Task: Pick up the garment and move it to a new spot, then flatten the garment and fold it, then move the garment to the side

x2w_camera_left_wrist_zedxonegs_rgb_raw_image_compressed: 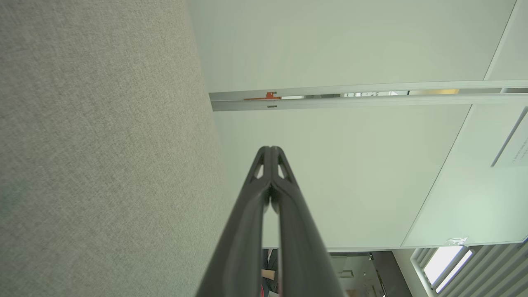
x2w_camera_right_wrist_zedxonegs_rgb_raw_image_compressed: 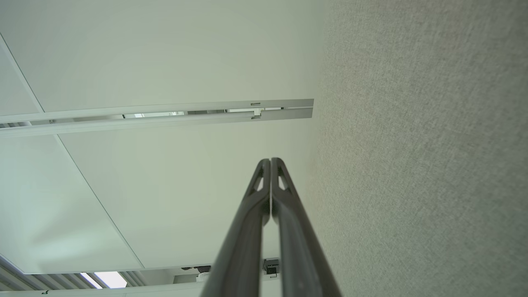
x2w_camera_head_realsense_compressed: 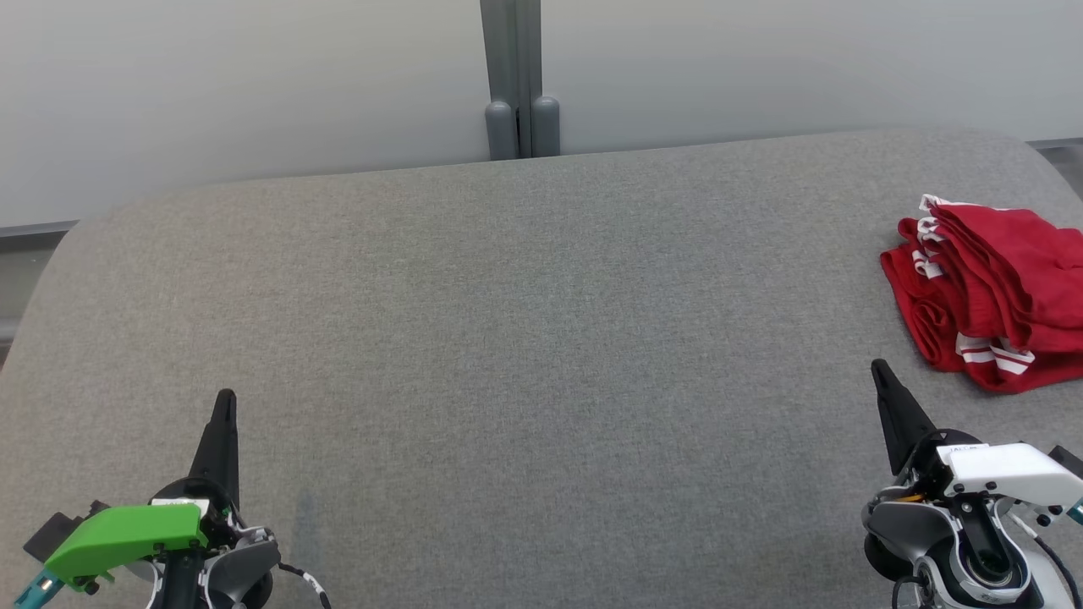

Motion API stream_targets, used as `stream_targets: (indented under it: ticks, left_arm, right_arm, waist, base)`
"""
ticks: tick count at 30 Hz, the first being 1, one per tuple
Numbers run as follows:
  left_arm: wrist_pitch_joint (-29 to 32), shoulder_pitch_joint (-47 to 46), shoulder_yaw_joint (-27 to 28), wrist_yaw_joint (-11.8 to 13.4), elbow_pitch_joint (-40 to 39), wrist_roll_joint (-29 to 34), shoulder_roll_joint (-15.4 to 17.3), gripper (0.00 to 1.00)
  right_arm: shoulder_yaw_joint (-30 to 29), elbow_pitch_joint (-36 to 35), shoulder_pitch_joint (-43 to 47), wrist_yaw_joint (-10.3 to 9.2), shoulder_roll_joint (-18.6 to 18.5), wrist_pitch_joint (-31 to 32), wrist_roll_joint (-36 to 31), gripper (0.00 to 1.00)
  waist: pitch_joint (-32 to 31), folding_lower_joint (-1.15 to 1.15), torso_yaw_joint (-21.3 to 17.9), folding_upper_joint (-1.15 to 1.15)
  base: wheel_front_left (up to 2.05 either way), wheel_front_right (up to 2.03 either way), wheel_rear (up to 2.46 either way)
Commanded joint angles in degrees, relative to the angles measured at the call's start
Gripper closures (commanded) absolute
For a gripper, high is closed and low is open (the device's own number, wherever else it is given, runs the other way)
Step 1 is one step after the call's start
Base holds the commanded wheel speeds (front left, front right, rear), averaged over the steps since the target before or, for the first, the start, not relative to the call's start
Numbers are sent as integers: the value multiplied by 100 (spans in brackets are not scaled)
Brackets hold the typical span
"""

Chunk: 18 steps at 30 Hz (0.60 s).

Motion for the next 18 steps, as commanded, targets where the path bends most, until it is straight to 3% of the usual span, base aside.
stream_targets:
  ticks: [1, 18]
  left_arm:
    - [25, -92, 15, -18, -9, -13, 40, 100]
    - [24, -90, 15, -18, -10, -11, 40, 100]
  right_arm:
    - [-10, -31, 49, 4, -1, 24, 37, 100]
    - [-9, -31, 49, 4, -1, 23, 38, 100]
  waist:
    - [0, 0, 0, 0]
    - [0, 0, 0, 0]
  base:
    - [0, 0, 0]
    - [0, 0, 0]
